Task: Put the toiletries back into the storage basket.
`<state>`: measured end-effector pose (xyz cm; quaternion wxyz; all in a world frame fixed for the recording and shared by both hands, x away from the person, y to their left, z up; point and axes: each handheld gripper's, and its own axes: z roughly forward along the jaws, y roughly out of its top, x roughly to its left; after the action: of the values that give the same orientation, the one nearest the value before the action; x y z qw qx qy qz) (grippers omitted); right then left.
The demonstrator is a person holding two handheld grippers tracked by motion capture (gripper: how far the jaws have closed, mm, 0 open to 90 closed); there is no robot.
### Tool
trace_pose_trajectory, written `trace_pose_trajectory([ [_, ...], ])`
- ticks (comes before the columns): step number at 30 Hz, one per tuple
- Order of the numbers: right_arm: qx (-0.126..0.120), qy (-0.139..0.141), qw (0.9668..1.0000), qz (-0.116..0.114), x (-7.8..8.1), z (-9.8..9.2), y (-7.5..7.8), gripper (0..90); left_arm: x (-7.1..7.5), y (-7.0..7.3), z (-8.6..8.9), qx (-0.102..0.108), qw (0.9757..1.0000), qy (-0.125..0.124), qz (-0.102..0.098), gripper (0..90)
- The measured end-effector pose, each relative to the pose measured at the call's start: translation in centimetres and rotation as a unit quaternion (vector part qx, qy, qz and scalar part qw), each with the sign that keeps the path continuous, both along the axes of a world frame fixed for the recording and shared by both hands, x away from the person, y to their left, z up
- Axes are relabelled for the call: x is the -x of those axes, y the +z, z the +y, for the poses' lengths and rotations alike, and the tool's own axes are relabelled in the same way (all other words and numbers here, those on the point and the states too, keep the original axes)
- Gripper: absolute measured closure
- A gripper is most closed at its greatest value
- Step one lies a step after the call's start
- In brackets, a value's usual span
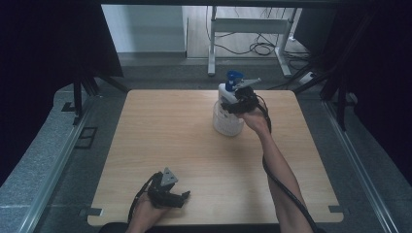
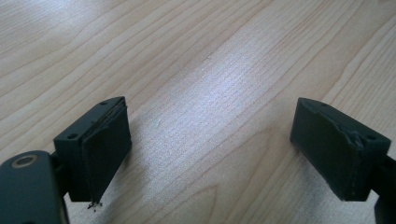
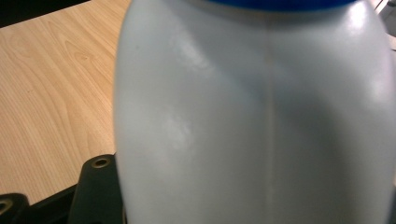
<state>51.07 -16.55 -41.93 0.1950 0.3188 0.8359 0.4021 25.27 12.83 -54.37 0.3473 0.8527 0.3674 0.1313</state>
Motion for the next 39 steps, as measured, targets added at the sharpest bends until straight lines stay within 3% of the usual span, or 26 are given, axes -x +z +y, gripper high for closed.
trace_pose_trajectory([
  [8,-0.011,-0.006,0.9999,0.006,-0.2,-0.1,-0.9,36.8,0.0,0.0,0.0,-0.001,1.0,0.001,0.0,11.6],
  [18,-0.03,-0.009,0.9994,0.015,-0.2,-0.8,-1.0,34.7,0.0,0.0,-0.1,-0.001,1.0,0.003,0.0,11.6],
  [25,-0.041,-0.007,0.9991,0.004,0.2,-1.3,-0.6,25.1,0.0,0.0,-0.1,-0.002,1.0,0.004,0.001,11.6],
  [39,-0.043,0.003,0.9991,0.001,1.0,-1.5,0.2,16.0,0.0,0.0,-0.1,-0.001,1.0,0.006,0.0,11.6],
])
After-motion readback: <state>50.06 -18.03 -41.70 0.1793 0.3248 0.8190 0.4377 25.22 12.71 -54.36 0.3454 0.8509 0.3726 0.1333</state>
